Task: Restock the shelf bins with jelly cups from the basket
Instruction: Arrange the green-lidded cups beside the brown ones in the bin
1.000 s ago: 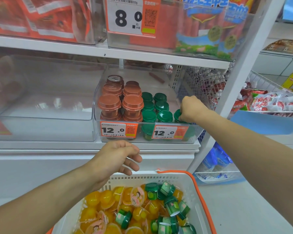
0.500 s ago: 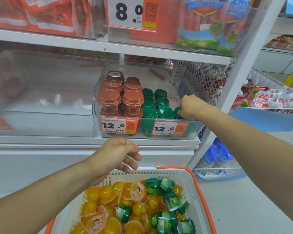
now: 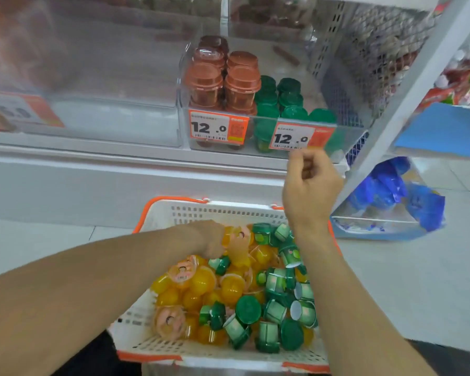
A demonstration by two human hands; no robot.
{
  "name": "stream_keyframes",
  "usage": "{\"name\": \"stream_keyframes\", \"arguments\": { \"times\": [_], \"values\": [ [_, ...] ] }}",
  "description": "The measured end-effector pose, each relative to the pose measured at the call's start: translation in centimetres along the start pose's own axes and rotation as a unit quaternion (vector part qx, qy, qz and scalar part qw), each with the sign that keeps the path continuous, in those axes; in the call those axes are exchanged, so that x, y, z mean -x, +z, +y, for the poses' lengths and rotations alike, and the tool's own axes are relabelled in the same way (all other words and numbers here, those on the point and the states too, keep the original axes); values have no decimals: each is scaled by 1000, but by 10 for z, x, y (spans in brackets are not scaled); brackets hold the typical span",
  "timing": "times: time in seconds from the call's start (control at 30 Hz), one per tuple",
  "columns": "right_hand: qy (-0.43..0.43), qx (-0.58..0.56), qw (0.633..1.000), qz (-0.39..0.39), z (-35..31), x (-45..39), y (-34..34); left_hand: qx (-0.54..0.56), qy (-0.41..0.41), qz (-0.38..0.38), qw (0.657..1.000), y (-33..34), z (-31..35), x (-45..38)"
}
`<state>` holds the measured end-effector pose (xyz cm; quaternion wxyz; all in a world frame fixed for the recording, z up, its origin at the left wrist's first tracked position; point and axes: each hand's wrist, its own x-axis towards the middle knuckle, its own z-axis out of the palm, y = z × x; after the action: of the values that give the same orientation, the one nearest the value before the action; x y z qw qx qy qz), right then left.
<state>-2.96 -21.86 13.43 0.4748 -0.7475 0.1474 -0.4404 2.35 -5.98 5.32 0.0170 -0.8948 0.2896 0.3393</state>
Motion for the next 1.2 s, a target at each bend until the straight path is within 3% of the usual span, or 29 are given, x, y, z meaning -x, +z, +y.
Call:
{"name": "stream_keyframes", "arguments": {
  "times": [0.07,0.13,0.2,0.3,0.4,0.5,0.63,0.7,0.77,0.87,0.93,0.97,1.03,1.1,1.2],
  "values": [
    [79,44,993,-76,34,47,-1,-12,-51,16,999,32,-5,-13],
    [122,139,968,-167,69,83,-8,67,-108,70,989,65,-2,-25],
    [163,234,919,-271,100,102,-14,139,-144,122,972,100,9,-35],
    [224,307,840,-387,124,103,-10,154,-159,172,960,135,20,-47],
    [233,301,855,-353,129,93,2,202,-191,214,936,152,18,-62],
    [207,308,874,-313,136,83,11,330,-252,261,871,157,18,-75],
    [241,311,843,-366,158,75,23,368,-275,287,841,151,16,-77],
    [256,317,824,-393,165,72,30,439,-263,309,802,136,13,-70],
    [274,313,820,-393,166,70,33,580,-235,287,725,120,5,-64],
    [303,286,841,-345,162,69,31,804,-142,143,559,98,-6,-49],
    [298,282,853,-322,156,71,27,884,-89,53,456,90,-14,-40],
    [290,276,862,-312,152,71,24,902,-73,21,425,86,-17,-35],
    [280,246,882,-289,138,69,18,910,-57,-23,411,80,-17,-27],
    [316,167,894,-270,122,57,10,897,-47,-56,437,70,-13,-18],
    [402,27,866,-297,85,27,-8,865,5,-102,492,46,-5,-4]
  ]
}}
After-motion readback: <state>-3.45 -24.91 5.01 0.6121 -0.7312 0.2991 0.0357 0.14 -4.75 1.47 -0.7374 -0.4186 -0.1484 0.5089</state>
